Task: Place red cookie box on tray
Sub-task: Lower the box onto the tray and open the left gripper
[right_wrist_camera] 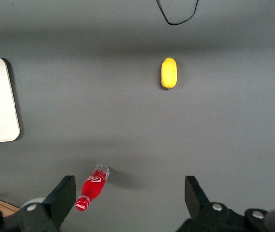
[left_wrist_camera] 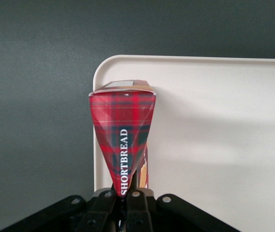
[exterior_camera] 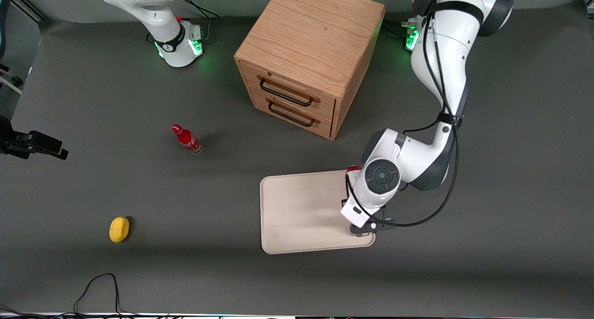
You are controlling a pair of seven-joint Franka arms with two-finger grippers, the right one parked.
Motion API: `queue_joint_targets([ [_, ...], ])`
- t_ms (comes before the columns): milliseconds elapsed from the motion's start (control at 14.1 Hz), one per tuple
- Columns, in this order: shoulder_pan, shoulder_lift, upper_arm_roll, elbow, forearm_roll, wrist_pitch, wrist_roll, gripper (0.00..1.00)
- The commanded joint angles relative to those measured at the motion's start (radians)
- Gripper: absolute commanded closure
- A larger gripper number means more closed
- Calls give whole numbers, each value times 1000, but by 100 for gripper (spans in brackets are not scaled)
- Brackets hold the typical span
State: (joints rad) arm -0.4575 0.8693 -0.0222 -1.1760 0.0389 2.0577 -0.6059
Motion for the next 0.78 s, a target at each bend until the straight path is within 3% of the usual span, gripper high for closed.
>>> queue_joint_targets([
  [0,-1,2,1,-5,16,18,9,100],
  [142,-1,2,2,-5,16,18,8,100],
  [213,-1,2,2,-5,18,19,9,69],
  [284,-1,4,2,-5,29,19,8,21],
  [355,-1,-1,2,-5,39,18,-8,0],
  [497,0,-13,4,-5,42,-19,-11,0],
  [710,5,-102,13,13,33,-231,-61,0],
])
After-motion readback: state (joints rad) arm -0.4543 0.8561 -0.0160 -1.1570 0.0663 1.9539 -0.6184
